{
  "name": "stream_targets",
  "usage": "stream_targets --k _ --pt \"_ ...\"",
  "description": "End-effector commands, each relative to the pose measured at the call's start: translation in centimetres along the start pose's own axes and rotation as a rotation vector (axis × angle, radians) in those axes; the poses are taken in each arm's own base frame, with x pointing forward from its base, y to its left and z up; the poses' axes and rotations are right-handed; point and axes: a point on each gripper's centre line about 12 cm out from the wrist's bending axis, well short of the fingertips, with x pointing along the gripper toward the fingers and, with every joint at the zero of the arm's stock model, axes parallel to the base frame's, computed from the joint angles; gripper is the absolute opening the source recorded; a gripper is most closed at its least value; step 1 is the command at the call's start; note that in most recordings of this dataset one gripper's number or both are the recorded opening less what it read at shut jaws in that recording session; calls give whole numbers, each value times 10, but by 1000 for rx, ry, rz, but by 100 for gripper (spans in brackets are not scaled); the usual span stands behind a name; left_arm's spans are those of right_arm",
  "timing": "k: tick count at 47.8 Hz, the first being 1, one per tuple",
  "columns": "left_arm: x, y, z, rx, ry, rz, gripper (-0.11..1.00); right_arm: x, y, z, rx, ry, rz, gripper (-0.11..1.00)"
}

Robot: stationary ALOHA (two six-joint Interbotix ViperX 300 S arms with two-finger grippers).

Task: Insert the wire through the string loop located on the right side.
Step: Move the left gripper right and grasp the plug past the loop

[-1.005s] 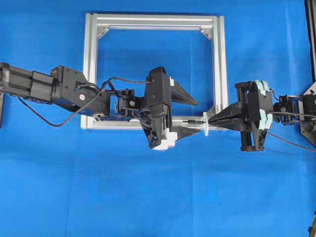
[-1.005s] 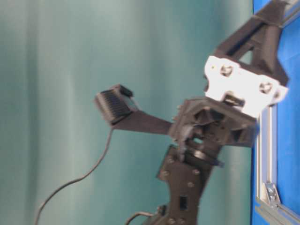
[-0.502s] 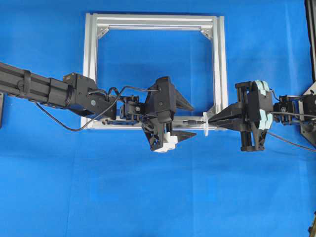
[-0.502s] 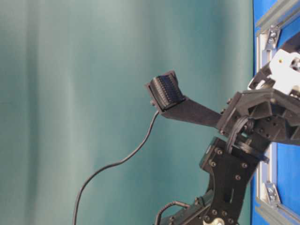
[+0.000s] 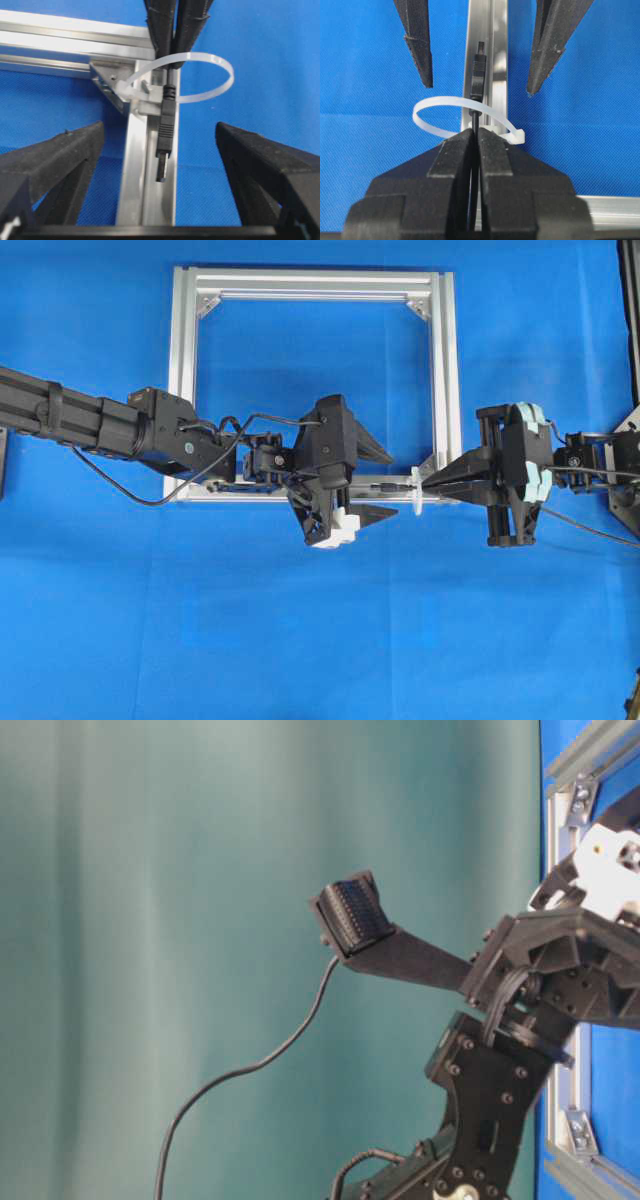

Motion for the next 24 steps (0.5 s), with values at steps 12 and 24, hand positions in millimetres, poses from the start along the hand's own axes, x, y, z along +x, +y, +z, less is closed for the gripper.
stream_targets --k 12,24 --pt "-2 -4 16 4 -44 -9 81 2 1 7 5 -24 1 -4" --pt "-2 -7 18 37 -54 -15 12 2 2 6 2 -22 6 -4"
